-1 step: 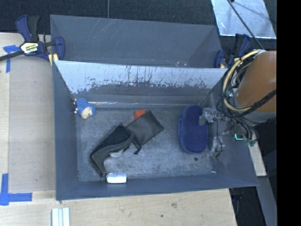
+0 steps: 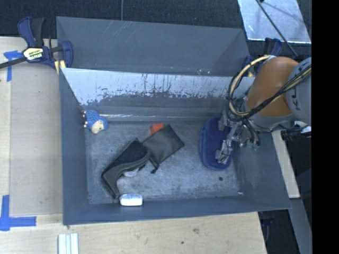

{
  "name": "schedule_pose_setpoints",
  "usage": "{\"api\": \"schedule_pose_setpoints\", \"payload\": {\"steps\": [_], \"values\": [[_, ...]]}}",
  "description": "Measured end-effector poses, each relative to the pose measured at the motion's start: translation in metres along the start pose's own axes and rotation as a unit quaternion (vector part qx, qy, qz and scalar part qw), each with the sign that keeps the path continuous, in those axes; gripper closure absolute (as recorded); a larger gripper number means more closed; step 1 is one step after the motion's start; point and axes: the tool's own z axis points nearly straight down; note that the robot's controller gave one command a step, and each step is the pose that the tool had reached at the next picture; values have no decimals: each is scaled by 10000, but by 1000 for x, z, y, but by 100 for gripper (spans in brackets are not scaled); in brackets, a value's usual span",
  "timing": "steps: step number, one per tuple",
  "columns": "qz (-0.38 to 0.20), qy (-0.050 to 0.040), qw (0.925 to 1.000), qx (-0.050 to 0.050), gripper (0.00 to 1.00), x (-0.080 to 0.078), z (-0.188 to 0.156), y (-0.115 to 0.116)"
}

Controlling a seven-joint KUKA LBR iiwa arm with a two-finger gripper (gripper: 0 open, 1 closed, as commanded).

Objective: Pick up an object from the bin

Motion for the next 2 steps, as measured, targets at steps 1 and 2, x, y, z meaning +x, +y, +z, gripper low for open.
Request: {"api": "schedule_pose_setpoints", "payload": {"steps": [1, 2], "values": [[1821, -39, 9833, -14, 0, 10, -30, 84], [2006, -29, 9797, -21, 0, 16, -32, 173]]}}
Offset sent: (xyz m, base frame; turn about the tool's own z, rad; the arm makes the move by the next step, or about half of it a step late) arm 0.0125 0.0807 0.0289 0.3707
